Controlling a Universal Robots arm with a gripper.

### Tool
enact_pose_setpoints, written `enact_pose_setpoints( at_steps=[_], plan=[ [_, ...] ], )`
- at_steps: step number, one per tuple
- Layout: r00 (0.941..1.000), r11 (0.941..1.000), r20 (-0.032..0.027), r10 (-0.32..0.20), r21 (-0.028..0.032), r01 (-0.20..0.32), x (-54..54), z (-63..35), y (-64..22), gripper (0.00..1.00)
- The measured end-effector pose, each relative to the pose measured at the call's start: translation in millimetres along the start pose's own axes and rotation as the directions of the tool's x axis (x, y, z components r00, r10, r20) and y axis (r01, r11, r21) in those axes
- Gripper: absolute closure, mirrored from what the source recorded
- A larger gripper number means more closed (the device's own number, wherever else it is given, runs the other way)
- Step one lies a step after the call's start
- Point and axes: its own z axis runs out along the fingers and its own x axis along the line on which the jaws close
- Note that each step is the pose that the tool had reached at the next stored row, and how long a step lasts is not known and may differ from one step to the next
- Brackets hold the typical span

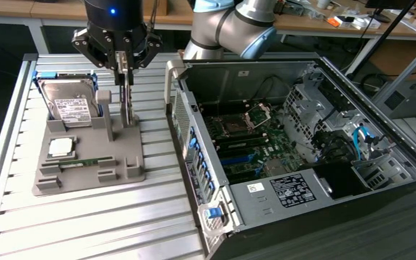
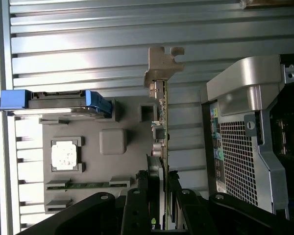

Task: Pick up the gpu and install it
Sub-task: 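Pick up the gpu and move the gpu toward the slot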

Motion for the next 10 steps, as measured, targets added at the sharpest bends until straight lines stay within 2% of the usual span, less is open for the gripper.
enact_pose_setpoints(
  at_steps=[4, 10],
  plan=[
    [1.0, 0.9999, 0.0008, 0.0, 0.0121, 0.0, 0.0, -1.0, 0.1, 0.73],
    [1.0, 0.9998, 0.0016, 0.0, 0.0208, 0.0, -0.1, -2.9, 0.3, 0.73]
  ],
)
